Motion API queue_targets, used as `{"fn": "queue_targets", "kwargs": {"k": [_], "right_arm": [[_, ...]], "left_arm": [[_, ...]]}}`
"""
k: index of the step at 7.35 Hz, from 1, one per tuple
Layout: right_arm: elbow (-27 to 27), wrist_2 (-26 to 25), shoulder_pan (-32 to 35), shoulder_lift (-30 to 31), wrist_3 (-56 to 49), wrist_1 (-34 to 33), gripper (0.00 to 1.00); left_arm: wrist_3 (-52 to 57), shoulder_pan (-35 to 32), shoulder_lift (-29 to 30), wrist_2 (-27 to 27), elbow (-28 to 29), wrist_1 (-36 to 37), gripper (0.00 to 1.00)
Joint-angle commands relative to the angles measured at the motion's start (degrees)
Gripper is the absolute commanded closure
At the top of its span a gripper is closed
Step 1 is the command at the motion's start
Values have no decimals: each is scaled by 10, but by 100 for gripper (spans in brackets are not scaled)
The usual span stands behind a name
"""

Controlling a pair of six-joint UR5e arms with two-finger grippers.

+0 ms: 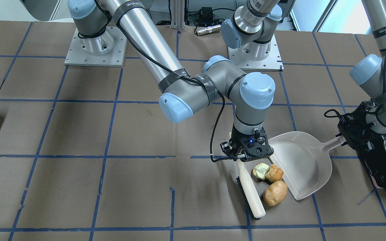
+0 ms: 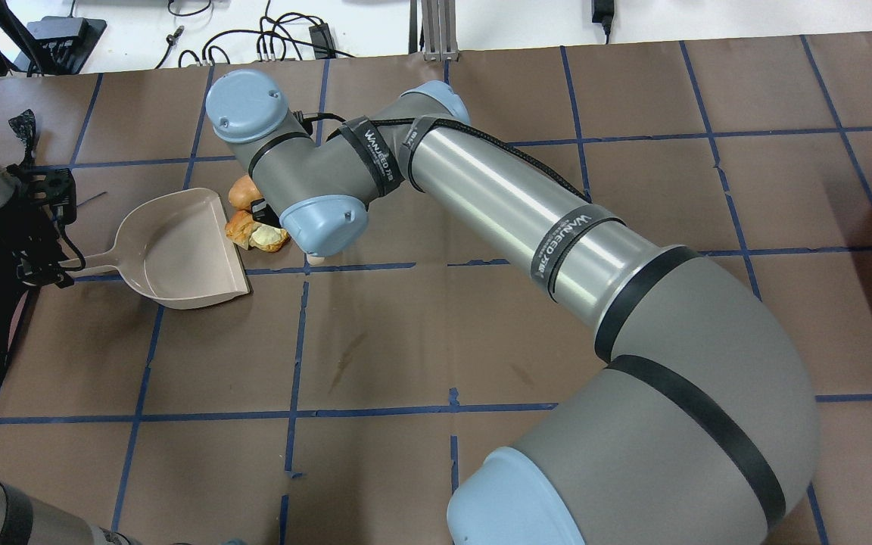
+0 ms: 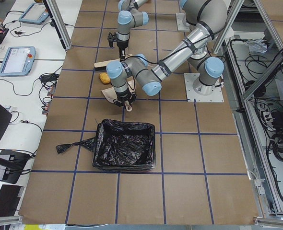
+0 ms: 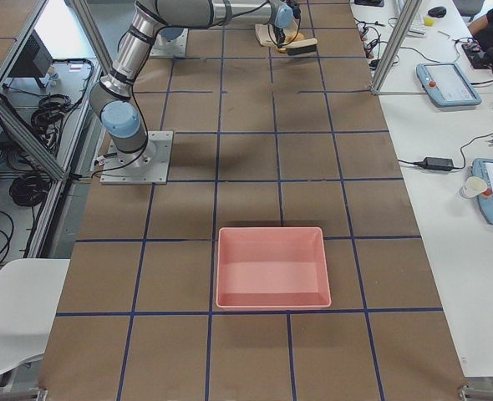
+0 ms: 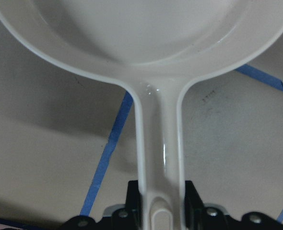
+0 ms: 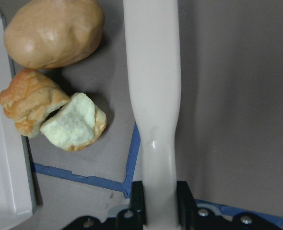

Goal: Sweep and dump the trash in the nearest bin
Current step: 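Sweep the potato and bread pieces into the dustpan with the right gripper's brush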

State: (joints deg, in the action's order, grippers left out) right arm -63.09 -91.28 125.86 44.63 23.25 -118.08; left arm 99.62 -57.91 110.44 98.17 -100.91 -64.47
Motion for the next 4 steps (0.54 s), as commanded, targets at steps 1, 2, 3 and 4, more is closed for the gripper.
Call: {"fn": "queue_targets", "kwargs": {"k": [1,2,3,4], "right_arm": [[18,1,-1,-21,3,-15,91],[24,-2,8,-25,7,-15,91],[24,-6,24,-24,13,-14,91],[23,-6,46,-24,48,-14,91]], "left_arm": [[0,0,0,0,-1,0,97],[-1,0,-1,0,-1,0,97],[-1,0,-1,0,-1,1,97],[-1,0,-1,0,-1,1,97]]}}
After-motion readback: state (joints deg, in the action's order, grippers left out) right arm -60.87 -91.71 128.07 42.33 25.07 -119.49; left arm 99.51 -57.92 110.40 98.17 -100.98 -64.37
